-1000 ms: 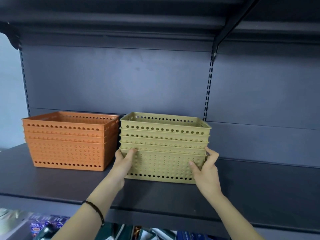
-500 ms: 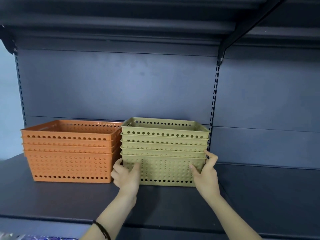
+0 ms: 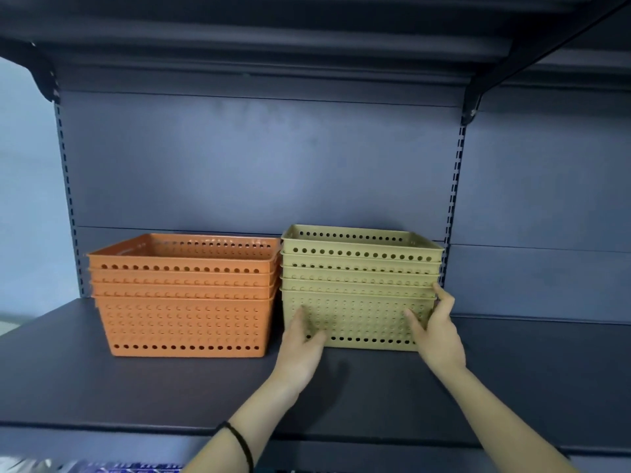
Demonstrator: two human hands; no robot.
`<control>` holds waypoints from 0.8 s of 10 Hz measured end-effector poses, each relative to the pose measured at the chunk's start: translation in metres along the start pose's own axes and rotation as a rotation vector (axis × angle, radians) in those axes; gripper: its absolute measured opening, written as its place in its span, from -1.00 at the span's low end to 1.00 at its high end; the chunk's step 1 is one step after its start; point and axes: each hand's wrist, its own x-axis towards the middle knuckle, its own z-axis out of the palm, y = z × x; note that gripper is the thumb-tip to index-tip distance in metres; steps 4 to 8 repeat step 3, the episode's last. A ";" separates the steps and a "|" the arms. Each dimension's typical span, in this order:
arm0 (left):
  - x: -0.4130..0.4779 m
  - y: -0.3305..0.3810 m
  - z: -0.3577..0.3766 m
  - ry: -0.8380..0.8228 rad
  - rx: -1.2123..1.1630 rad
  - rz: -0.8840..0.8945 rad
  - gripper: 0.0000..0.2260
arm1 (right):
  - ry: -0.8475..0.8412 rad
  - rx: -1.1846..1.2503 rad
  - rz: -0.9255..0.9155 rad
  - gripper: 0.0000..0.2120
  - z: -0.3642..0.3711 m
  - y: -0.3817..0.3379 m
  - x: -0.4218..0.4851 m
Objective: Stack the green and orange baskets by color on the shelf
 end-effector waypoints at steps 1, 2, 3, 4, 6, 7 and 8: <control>-0.004 -0.003 -0.016 -0.064 0.048 0.006 -0.40 | -0.072 -0.034 0.033 -0.26 0.000 0.002 0.001; -0.021 0.001 -0.038 -0.161 0.027 0.011 -0.56 | -0.120 -0.007 0.054 -0.26 -0.008 -0.002 -0.004; -0.057 -0.006 -0.065 -0.290 0.009 0.007 -0.76 | -0.030 -0.042 -0.025 -0.39 -0.028 -0.015 -0.016; -0.057 -0.006 -0.065 -0.290 0.009 0.007 -0.76 | -0.030 -0.042 -0.025 -0.39 -0.028 -0.015 -0.016; -0.057 -0.006 -0.065 -0.290 0.009 0.007 -0.76 | -0.030 -0.042 -0.025 -0.39 -0.028 -0.015 -0.016; -0.057 -0.006 -0.065 -0.290 0.009 0.007 -0.76 | -0.030 -0.042 -0.025 -0.39 -0.028 -0.015 -0.016; -0.057 -0.006 -0.065 -0.290 0.009 0.007 -0.76 | -0.030 -0.042 -0.025 -0.39 -0.028 -0.015 -0.016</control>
